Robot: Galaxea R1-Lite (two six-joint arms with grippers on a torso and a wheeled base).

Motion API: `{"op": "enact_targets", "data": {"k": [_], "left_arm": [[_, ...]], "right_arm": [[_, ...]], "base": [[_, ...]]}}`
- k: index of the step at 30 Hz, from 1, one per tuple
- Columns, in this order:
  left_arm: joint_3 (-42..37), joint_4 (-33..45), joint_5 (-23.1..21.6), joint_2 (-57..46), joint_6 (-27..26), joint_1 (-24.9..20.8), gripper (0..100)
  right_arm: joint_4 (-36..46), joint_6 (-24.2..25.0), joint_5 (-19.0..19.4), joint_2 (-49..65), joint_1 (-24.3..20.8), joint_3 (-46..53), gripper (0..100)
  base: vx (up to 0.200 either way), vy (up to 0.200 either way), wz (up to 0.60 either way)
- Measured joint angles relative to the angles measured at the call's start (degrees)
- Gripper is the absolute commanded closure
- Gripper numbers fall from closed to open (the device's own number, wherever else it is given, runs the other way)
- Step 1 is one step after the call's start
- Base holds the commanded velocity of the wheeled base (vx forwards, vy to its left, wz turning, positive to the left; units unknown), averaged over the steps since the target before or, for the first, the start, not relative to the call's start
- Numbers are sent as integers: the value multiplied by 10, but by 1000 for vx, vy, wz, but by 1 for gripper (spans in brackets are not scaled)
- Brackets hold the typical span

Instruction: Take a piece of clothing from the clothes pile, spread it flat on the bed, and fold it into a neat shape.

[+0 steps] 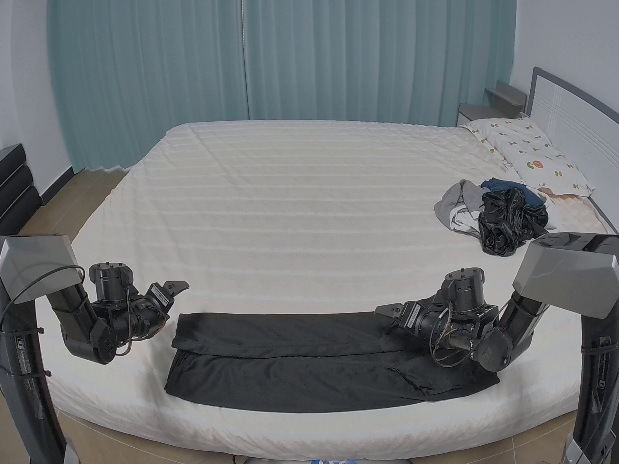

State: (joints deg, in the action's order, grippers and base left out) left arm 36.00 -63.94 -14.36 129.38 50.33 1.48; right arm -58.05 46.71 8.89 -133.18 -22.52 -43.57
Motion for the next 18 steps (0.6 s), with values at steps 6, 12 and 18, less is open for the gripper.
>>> {"op": "enact_targets", "data": {"k": [6,12,18], "left_arm": [[2,0,0,1,0,0,0],[4,0,1,4,-1,1,0],[5,0,2,8,-1,1,0]], "right_arm": [[-2,0,0,-22,-2,-47,0],[-6,5,1,-59,1,-104,0],[-12,8,-2,-92,3,-131,0]], "base": [[0,0,0],[0,0,0],[0,0,0]]}}
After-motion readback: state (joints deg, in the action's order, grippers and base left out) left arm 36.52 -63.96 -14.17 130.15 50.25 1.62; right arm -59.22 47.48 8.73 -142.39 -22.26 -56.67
